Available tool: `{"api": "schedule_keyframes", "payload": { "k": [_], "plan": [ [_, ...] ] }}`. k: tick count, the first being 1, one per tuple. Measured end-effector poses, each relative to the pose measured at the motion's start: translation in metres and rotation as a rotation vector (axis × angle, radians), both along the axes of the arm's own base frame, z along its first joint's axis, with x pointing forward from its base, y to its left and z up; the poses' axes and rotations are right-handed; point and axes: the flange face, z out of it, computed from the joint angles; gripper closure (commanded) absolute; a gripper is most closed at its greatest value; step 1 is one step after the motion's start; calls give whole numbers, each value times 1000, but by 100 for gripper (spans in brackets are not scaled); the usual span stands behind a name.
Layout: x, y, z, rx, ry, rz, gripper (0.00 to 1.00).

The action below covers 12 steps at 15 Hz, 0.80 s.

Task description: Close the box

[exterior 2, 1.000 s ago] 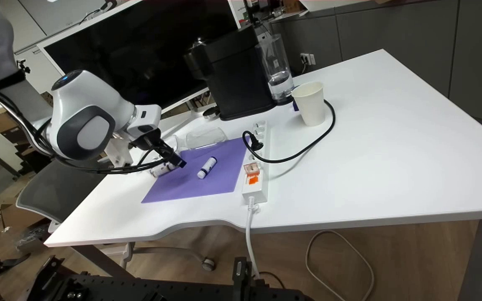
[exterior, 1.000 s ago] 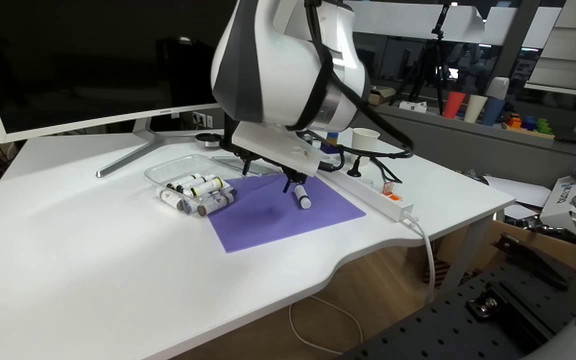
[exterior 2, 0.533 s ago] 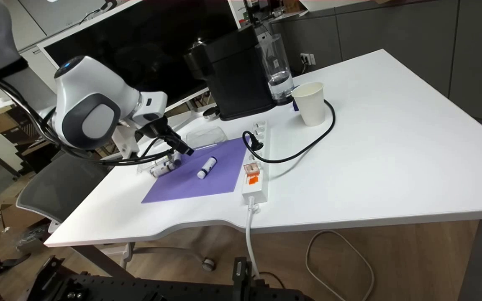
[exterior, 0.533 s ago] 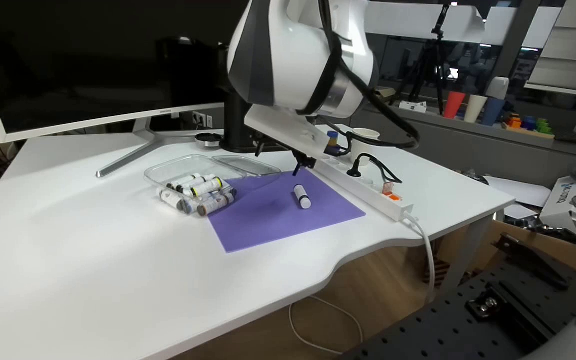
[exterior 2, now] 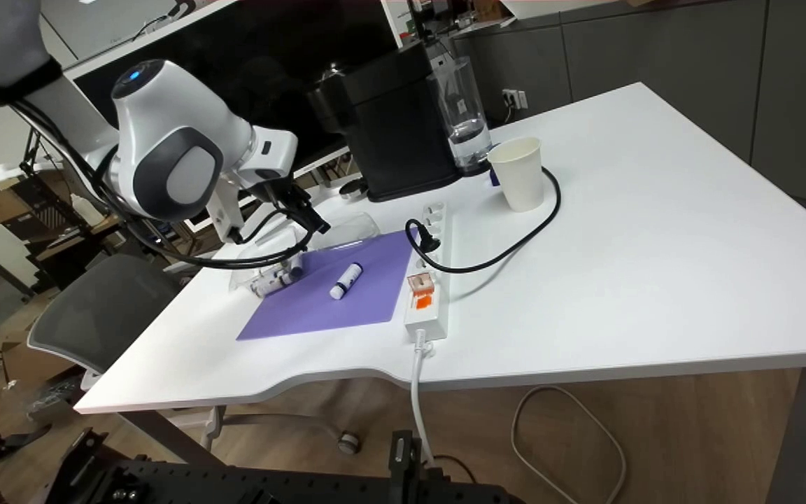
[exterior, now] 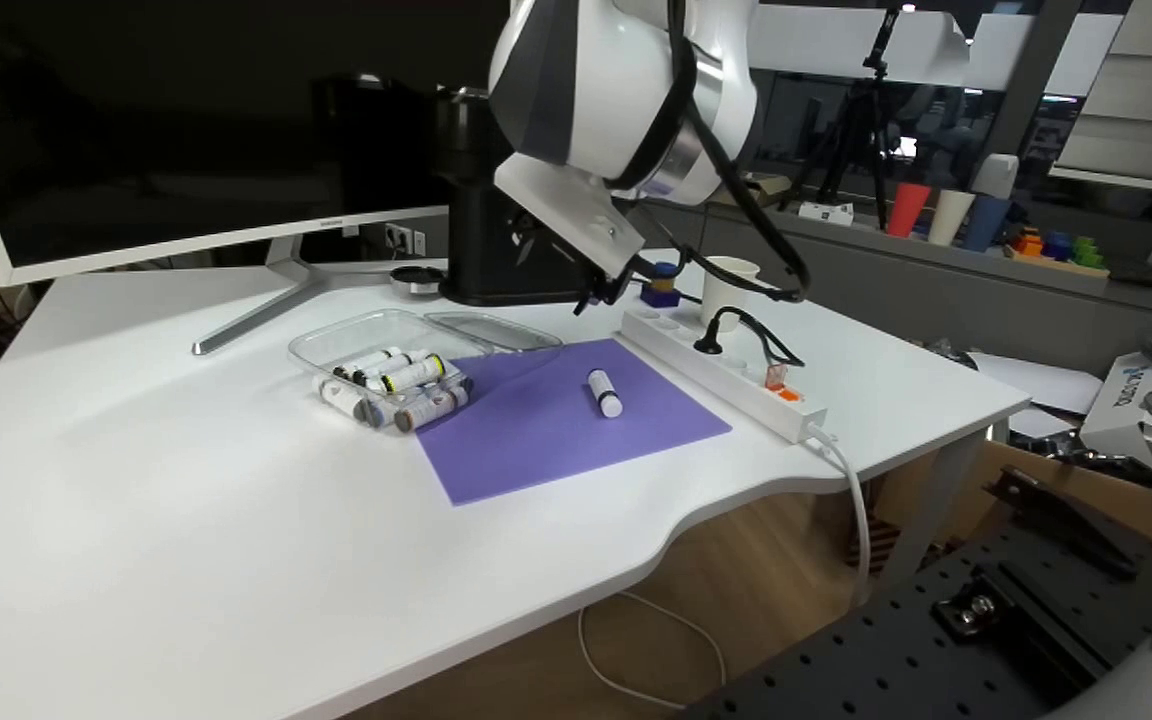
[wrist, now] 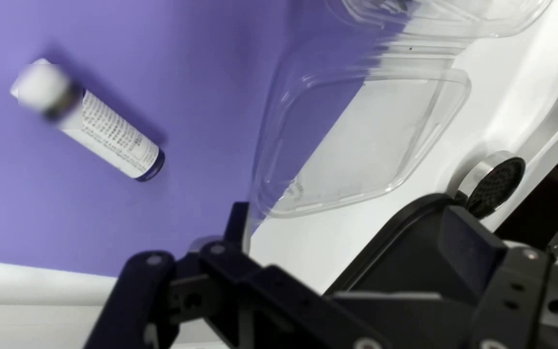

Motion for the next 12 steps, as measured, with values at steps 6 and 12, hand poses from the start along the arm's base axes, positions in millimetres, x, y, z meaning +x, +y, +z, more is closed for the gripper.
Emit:
{"api": "schedule_keyframes", "payload": {
  "k": [6,12],
  "plan": [
    [6,-14,-32,120,26,-14,0],
    [5,-13,-44,142,40,-6,0]
  ]
}}
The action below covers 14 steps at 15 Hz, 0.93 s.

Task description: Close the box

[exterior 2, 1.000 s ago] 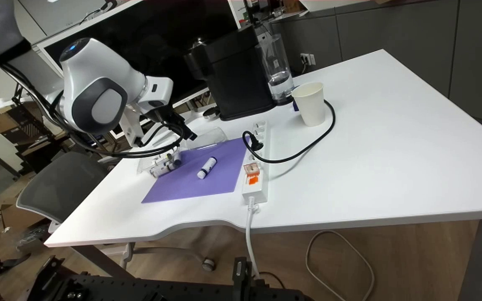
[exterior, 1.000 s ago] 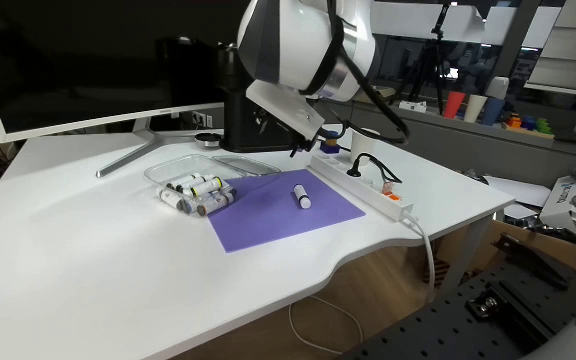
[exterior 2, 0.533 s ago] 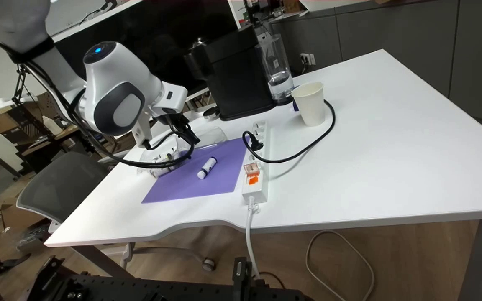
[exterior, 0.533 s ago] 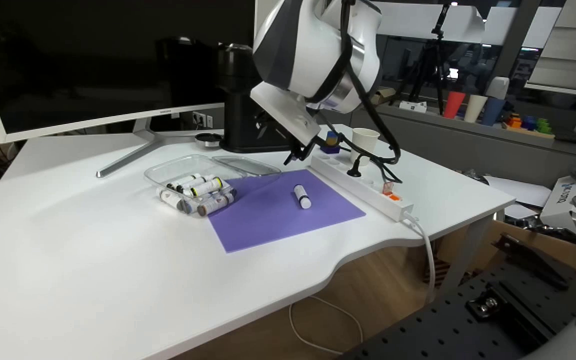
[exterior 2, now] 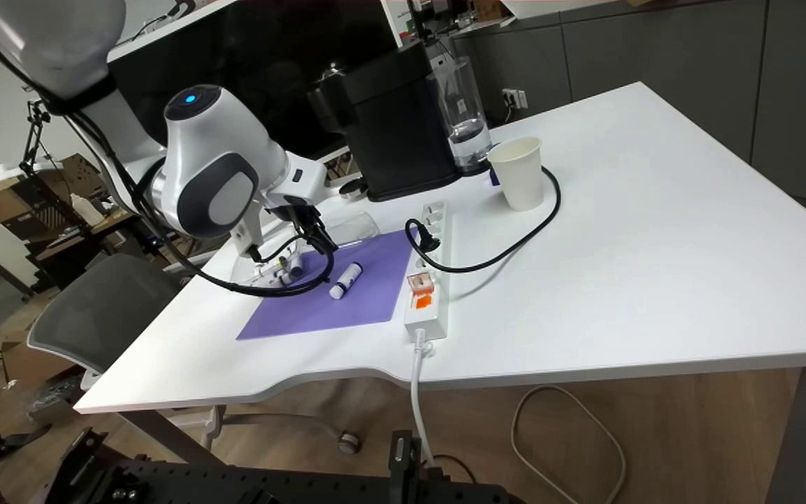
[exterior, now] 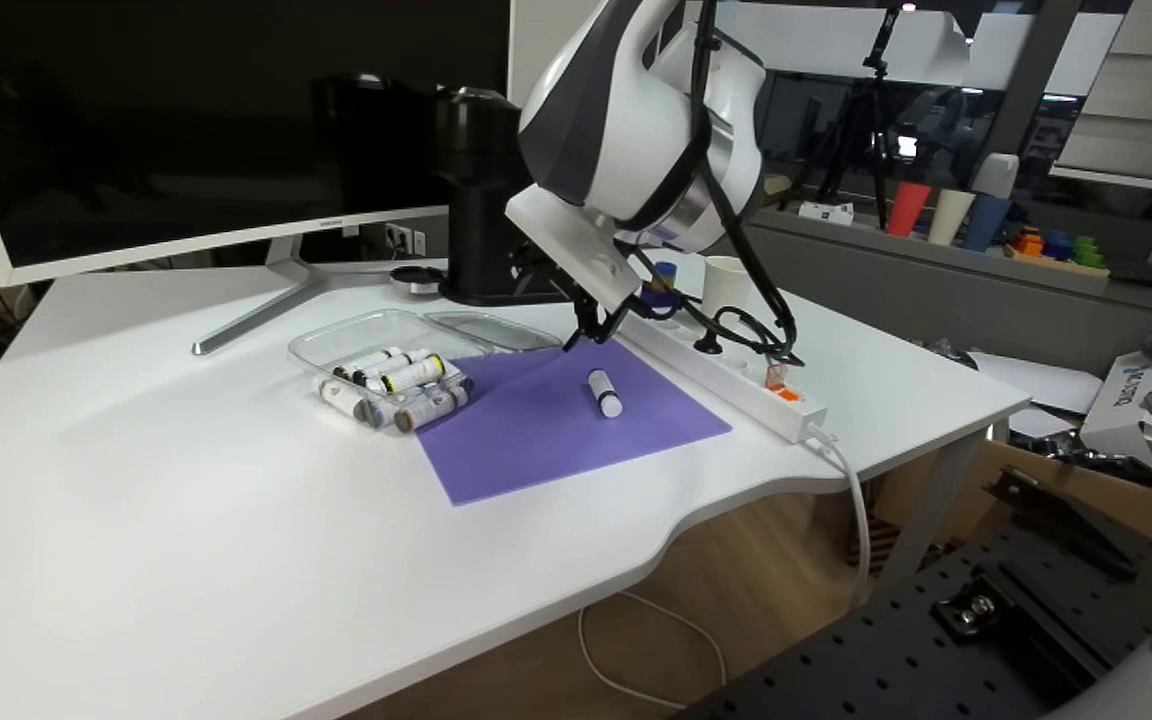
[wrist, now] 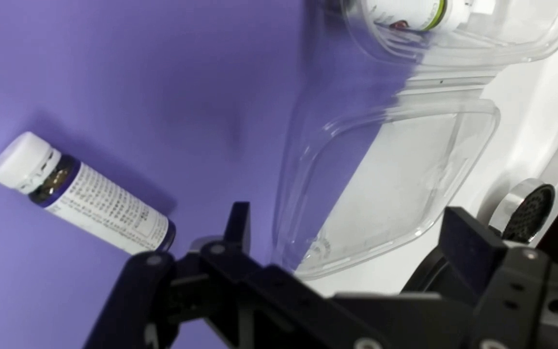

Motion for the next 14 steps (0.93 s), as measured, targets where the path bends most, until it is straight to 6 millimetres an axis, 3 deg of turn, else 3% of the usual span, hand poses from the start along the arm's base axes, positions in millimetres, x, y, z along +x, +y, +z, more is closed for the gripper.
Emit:
{"api": "schedule_keyframes", "payload": {
  "k": [5,14],
  "plan": [
    [2,2,-6,-5,2,19,0],
    [27,-8,-20,-24,-25,31,0]
  ]
}}
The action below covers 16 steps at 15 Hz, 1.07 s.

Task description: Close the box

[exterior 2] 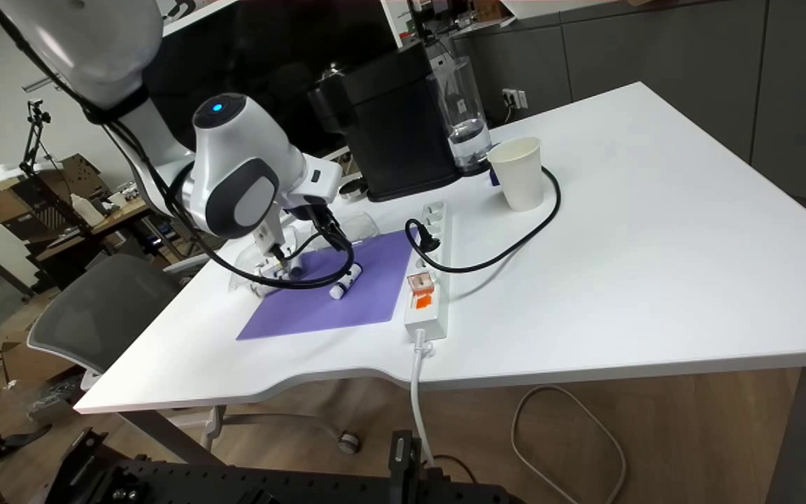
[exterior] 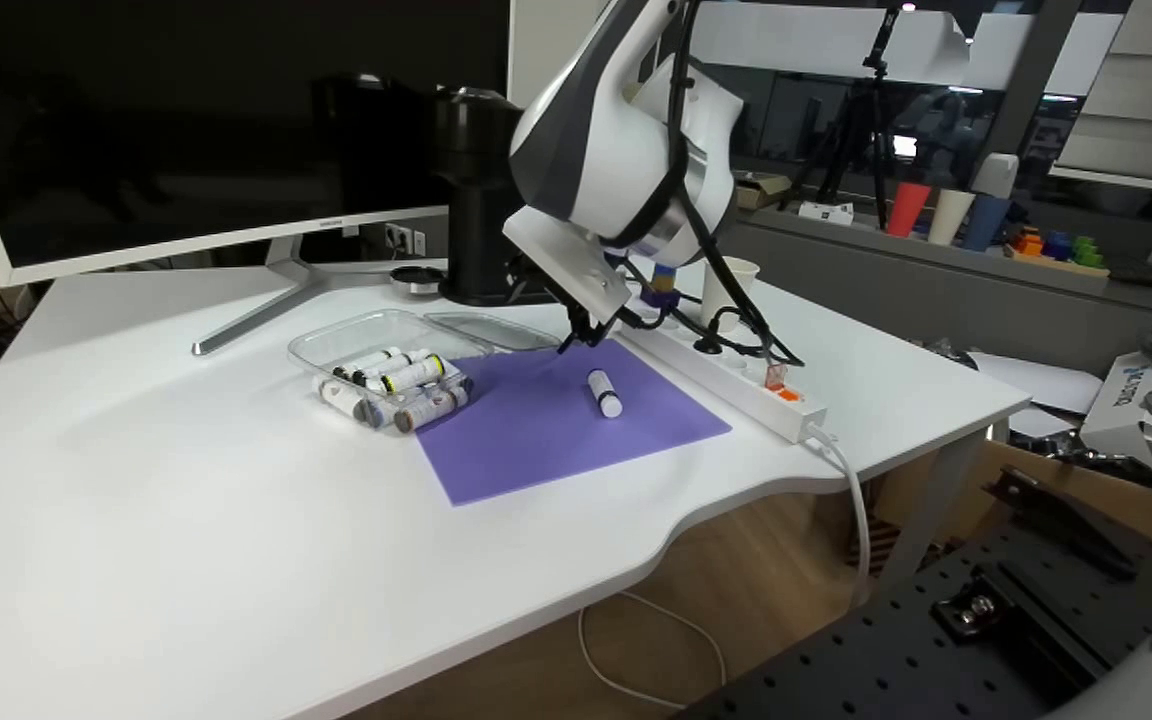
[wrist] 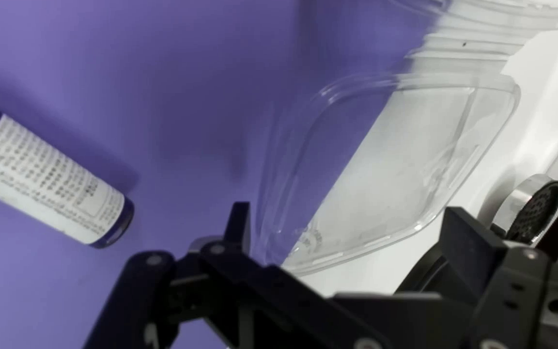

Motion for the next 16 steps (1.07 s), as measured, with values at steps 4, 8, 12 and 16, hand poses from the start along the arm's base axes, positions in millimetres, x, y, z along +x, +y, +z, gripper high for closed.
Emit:
{"api": "schedule_keyframes", "payload": {
  "k": [4,8,12,16],
  "plan": [
    [6,4,-13,19,4,5,0],
    [11,12,-22,30,3,29,0],
    [15,19,-29,19,-9,81,0],
    [19,23,-29,-3,-30,139,0]
  ]
}}
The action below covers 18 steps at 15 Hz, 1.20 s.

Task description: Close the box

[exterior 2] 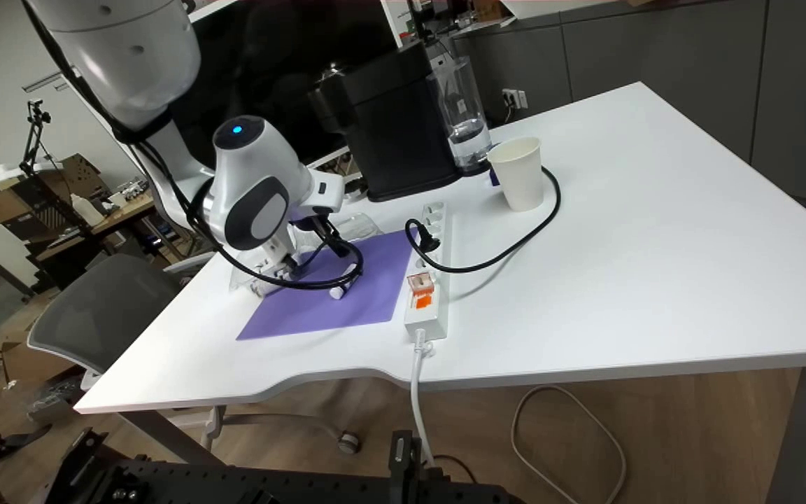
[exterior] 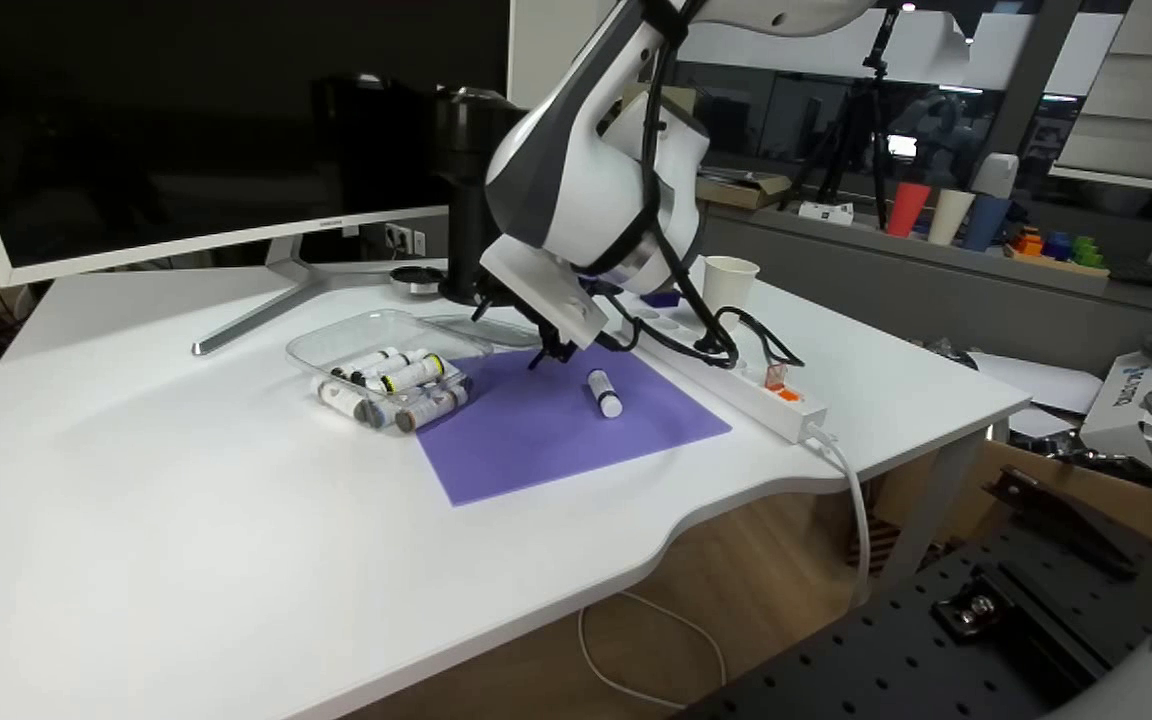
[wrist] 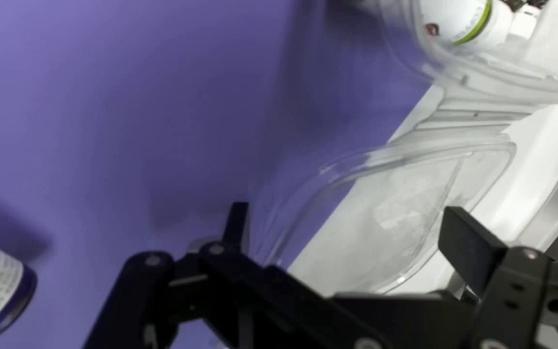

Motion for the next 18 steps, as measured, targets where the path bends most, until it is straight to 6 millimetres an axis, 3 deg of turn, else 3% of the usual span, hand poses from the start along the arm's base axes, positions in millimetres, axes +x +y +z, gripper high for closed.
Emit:
{"api": "schedule_keyframes", "payload": {
  "k": [7,18],
  "plan": [
    [11,10,13,-30,-60,84,0],
    [20,30,59,-114,-214,322,0]
  ]
}}
